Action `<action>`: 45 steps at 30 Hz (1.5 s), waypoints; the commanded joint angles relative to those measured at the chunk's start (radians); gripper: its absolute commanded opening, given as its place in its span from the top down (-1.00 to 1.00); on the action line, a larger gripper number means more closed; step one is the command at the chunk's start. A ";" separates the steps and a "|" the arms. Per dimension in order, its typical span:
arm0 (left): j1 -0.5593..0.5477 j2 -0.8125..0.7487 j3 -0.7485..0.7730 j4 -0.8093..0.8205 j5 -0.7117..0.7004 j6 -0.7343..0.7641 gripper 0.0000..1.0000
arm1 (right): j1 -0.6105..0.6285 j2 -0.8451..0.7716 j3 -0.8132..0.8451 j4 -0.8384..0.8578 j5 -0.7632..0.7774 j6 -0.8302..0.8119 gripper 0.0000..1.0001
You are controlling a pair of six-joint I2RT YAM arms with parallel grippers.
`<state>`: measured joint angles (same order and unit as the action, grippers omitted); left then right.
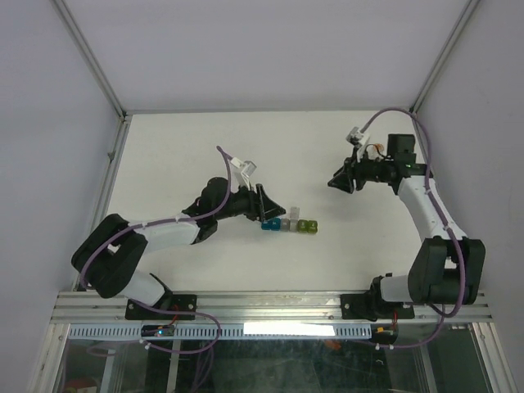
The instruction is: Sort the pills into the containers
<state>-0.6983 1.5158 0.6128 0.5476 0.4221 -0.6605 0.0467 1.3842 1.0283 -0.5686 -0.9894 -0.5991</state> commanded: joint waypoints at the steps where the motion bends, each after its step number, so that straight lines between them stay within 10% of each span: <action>1: 0.012 -0.158 0.006 0.112 0.005 0.054 -0.29 | -0.171 -0.077 0.000 0.167 0.085 0.122 -0.03; 6: 0.012 -0.269 -0.096 0.291 -0.060 0.159 -0.97 | -0.377 0.019 0.038 0.272 0.159 0.143 -0.40; 28: 0.011 -0.273 -0.272 0.415 -0.149 0.157 -0.98 | -0.291 0.611 0.622 0.032 0.479 -0.051 -0.51; 45: -0.007 -0.327 -0.289 0.392 -0.081 0.179 -0.95 | -0.280 0.544 0.627 -0.067 0.532 -0.061 0.80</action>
<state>-0.6922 1.2407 0.3298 0.8970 0.2955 -0.5251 -0.2256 2.0453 1.6783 -0.6109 -0.4561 -0.6365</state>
